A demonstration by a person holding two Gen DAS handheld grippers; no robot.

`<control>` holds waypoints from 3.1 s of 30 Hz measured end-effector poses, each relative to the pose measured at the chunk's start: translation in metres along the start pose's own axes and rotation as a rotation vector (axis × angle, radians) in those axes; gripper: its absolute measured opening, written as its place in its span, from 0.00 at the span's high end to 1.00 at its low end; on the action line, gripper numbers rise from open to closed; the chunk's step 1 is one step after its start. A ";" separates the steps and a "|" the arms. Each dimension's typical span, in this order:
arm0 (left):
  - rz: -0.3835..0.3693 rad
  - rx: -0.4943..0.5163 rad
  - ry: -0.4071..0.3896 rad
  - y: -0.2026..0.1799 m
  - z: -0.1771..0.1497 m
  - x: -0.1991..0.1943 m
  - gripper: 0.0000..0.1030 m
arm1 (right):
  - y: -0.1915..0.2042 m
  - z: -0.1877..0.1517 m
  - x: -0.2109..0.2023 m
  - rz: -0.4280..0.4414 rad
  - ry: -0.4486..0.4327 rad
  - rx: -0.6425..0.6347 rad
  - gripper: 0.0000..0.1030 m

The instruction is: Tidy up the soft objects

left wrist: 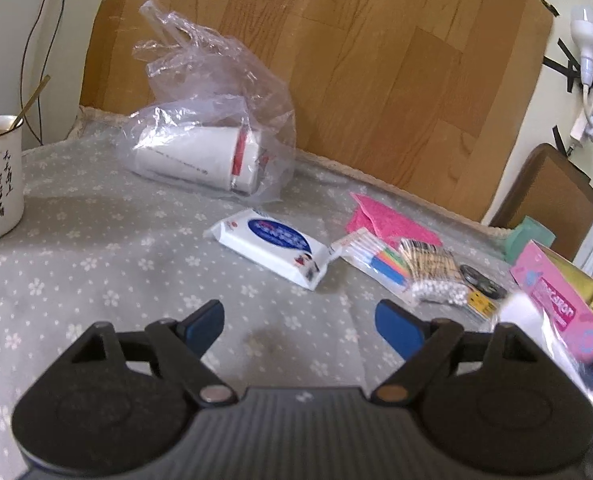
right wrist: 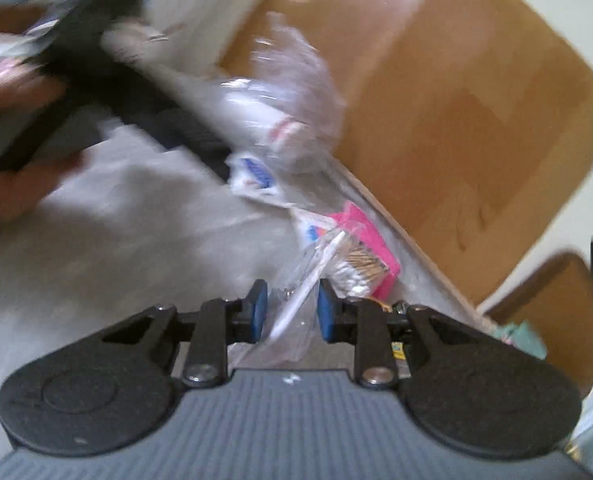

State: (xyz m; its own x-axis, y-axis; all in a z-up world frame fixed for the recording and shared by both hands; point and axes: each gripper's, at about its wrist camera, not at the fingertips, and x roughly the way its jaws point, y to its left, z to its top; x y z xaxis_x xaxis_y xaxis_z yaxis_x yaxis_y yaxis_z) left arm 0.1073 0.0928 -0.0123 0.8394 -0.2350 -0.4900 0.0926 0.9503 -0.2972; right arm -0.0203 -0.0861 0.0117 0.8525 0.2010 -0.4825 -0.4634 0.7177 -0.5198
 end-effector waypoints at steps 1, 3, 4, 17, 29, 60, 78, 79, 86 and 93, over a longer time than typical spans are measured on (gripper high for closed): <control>-0.006 -0.003 0.009 -0.002 -0.001 -0.001 0.17 | 0.006 -0.003 -0.010 0.015 -0.006 -0.008 0.61; -0.032 -0.021 0.028 -0.005 -0.005 -0.008 0.17 | 0.007 -0.007 -0.020 0.110 -0.003 0.062 0.53; -0.051 -0.034 0.035 -0.006 -0.008 -0.013 0.17 | 0.006 -0.009 -0.024 0.149 -0.011 0.111 0.50; -0.071 -0.124 0.173 0.006 -0.019 -0.066 0.31 | -0.007 -0.028 -0.017 0.312 0.003 0.482 0.23; -0.121 0.072 0.246 -0.059 -0.043 -0.038 0.42 | -0.001 -0.019 0.016 0.316 0.067 0.561 0.51; -0.446 0.446 0.190 -0.346 -0.018 0.034 0.42 | -0.194 -0.161 -0.044 -0.447 0.081 0.845 0.48; 0.057 0.219 0.139 -0.114 0.017 0.033 0.38 | -0.134 -0.057 -0.012 -0.122 -0.076 0.790 0.49; 0.102 0.193 0.142 -0.095 0.018 0.033 0.38 | -0.129 -0.048 -0.001 -0.073 -0.062 0.791 0.49; 0.407 0.025 0.083 0.028 0.030 0.025 0.37 | -0.089 0.031 0.100 0.268 -0.003 0.672 0.49; 0.330 -0.097 0.039 0.060 0.033 0.023 0.28 | -0.061 0.088 0.215 0.405 0.092 0.454 0.24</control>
State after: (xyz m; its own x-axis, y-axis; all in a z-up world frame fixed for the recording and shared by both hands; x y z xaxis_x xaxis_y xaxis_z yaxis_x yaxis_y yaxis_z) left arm 0.1496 0.1516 -0.0144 0.7944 0.0723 -0.6030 -0.2332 0.9531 -0.1928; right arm 0.2121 -0.0276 0.0021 0.5963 0.4738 -0.6480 -0.5802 0.8123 0.0600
